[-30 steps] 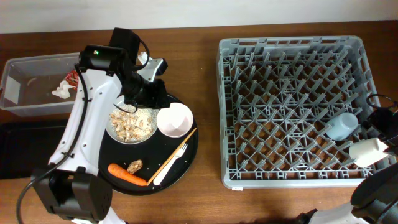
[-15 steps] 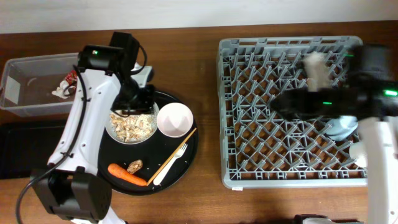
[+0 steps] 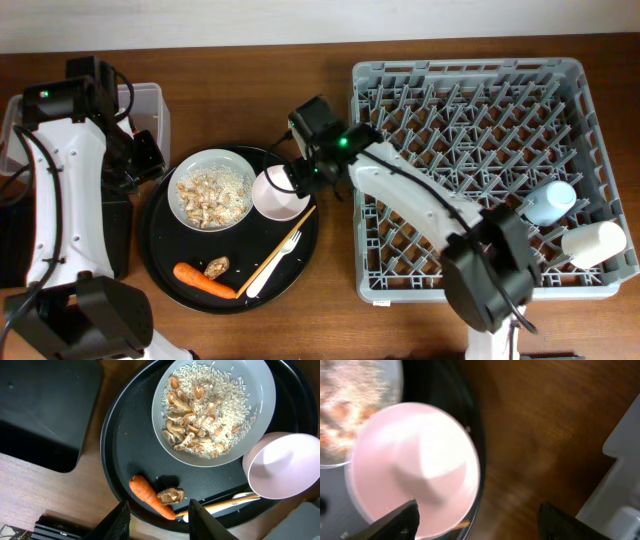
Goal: Sort waste into correct bins and load items into the dishwasher rack
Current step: 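Reach the right gripper to the tray and grasp the pink bowl, then carry the pink bowl to the back of the rack and release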
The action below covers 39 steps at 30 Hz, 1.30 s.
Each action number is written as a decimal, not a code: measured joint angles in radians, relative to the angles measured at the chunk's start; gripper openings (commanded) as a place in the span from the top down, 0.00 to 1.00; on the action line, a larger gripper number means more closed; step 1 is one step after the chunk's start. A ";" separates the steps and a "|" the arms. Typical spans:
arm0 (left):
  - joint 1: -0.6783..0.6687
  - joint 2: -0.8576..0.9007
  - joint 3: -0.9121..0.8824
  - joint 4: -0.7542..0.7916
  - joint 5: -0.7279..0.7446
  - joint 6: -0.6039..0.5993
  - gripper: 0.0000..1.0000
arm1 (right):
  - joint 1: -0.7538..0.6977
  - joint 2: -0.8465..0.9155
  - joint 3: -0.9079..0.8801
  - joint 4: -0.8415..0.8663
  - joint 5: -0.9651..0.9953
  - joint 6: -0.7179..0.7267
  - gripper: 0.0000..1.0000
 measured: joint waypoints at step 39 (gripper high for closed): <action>0.000 0.000 0.000 0.000 0.005 0.000 0.62 | -0.485 -0.046 0.465 -0.491 1.264 0.269 0.96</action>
